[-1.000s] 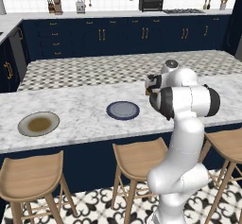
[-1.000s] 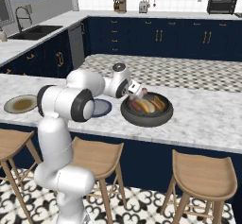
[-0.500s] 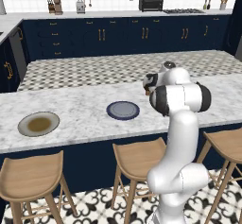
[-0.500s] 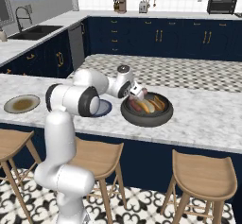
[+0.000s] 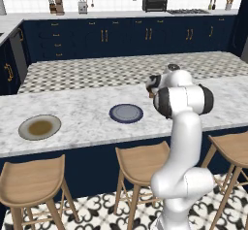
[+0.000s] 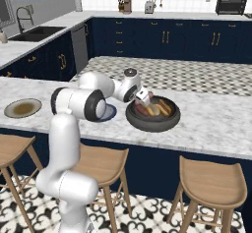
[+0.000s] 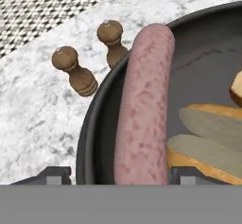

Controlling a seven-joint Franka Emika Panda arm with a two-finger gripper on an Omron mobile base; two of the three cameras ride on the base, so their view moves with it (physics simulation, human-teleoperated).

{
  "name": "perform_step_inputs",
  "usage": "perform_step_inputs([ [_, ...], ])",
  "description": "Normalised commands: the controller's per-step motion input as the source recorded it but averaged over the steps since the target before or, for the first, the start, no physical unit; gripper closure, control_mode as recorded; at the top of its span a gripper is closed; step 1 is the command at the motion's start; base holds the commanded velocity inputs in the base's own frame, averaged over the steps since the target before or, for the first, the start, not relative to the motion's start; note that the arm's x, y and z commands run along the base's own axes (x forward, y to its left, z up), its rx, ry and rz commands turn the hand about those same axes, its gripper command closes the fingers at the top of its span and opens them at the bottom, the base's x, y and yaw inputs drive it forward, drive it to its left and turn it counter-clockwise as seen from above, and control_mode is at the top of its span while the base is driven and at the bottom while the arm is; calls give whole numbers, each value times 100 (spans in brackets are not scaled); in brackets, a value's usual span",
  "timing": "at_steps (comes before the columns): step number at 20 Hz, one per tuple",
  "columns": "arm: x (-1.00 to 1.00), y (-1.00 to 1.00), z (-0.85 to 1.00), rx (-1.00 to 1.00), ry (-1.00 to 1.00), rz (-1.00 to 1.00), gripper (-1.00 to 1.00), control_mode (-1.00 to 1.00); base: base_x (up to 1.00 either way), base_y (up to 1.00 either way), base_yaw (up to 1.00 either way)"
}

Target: Place one bun and one sausage from the bowl on each plate.

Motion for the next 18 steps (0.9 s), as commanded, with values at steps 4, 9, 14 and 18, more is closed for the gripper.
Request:
perform_step_inputs([
  [4, 24, -3, -68, 11, 0, 0, 100, -100, 0, 0, 0],
  [9, -15, -13, 11, 9, -10, 0, 100, -100, 0, 0, 0],
  [14, -41, 4, 44, 0, -15, 0, 100, -100, 0, 0, 0],
  [18, -88, 92, 4, -4, -9, 3, 100, -100, 0, 0, 0],
])
